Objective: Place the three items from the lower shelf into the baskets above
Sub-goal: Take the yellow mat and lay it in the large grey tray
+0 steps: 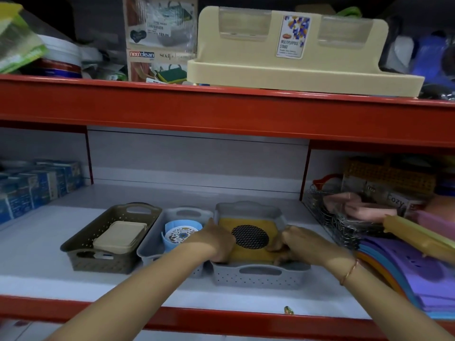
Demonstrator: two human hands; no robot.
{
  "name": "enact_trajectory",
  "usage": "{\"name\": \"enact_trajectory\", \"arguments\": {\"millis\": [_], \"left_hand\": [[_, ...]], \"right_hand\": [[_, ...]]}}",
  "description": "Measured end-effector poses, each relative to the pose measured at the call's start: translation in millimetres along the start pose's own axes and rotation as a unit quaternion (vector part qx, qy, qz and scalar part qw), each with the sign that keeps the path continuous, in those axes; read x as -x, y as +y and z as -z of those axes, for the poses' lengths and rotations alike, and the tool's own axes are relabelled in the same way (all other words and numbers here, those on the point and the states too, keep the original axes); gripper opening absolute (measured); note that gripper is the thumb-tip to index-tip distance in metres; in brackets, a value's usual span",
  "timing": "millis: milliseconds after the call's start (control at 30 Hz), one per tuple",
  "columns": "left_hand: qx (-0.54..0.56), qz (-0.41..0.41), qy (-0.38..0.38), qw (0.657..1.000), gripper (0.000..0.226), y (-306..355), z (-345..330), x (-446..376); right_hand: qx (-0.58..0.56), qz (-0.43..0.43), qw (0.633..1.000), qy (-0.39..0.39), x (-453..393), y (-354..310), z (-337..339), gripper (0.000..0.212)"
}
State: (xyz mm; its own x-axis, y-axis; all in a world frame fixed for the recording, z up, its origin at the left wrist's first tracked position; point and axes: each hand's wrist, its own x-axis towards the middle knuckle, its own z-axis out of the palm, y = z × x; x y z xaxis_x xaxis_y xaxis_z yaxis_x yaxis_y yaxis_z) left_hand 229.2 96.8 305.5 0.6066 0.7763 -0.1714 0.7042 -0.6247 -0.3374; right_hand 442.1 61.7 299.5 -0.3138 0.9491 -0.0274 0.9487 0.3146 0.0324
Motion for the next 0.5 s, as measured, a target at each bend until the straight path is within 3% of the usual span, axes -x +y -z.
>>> {"name": "enact_trajectory", "arguments": {"millis": [67,167,267,367,433,500], "left_hand": [[0.048,-0.005,-0.004,0.999,0.025,-3,2,5],[0.237,-0.026,0.056,0.969,0.037,-19,3,17],[0.391,0.018,0.145,0.909,0.052,-46,1,30],[0.498,0.112,0.189,0.839,0.066,-81,-5,36],[0.560,0.152,0.155,0.800,0.071,-108,-12,39],[0.632,0.153,0.099,0.754,0.079,-123,-18,42]], "right_hand": [[0.007,-0.006,1.000,-0.010,0,-2,2,0.036],[0.049,-0.024,0.998,0.011,1,-9,4,0.040],[-0.114,-0.045,0.987,0.102,-4,-28,13,0.039],[-0.344,-0.067,0.915,0.200,-19,-55,27,0.024],[-0.517,-0.085,0.833,0.180,-33,-78,38,0.016],[-0.620,-0.083,0.771,0.122,-44,-99,44,0.015]]}}
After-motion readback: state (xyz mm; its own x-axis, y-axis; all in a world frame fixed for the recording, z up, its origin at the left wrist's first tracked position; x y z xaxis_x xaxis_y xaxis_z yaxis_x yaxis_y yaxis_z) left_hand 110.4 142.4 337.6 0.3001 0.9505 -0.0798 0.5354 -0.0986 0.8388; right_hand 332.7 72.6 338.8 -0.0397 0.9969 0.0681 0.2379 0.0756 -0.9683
